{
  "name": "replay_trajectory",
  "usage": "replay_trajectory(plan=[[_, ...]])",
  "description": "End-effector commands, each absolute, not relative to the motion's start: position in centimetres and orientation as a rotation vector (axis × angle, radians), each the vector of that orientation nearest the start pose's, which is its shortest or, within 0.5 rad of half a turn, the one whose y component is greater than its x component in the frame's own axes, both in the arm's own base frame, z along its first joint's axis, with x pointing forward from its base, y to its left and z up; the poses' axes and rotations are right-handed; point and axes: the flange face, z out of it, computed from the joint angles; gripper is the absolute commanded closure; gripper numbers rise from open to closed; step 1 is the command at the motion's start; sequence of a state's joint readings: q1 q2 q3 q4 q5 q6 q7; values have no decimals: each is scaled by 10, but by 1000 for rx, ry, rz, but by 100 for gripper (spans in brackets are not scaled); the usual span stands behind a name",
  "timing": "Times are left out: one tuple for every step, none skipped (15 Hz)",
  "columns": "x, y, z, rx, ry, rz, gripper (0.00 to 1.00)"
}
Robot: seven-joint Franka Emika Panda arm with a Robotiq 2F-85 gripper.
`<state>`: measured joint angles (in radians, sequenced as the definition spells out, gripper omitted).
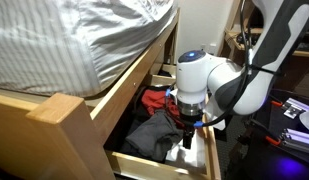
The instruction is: Pick up the grey cloth from the first drawer and put it in the second bottom drawer to the right.
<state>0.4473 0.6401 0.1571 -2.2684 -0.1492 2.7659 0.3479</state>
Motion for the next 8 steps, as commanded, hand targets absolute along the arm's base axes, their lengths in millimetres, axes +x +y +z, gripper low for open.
replay_trajectory(plan=[[403,298,62,-3098,-584,222,0],[403,299,59,-3097,-583,227,0],[402,300,60,-3096,-585,225,0],[403,300,62,-3096,-585,221,0],[405,298,59,-3100,-572,195,0],[406,297,55,-3089,-559,173,0],[409,294,46,-3086,-531,147,0],[412,291,39,-3089,-512,114,0]])
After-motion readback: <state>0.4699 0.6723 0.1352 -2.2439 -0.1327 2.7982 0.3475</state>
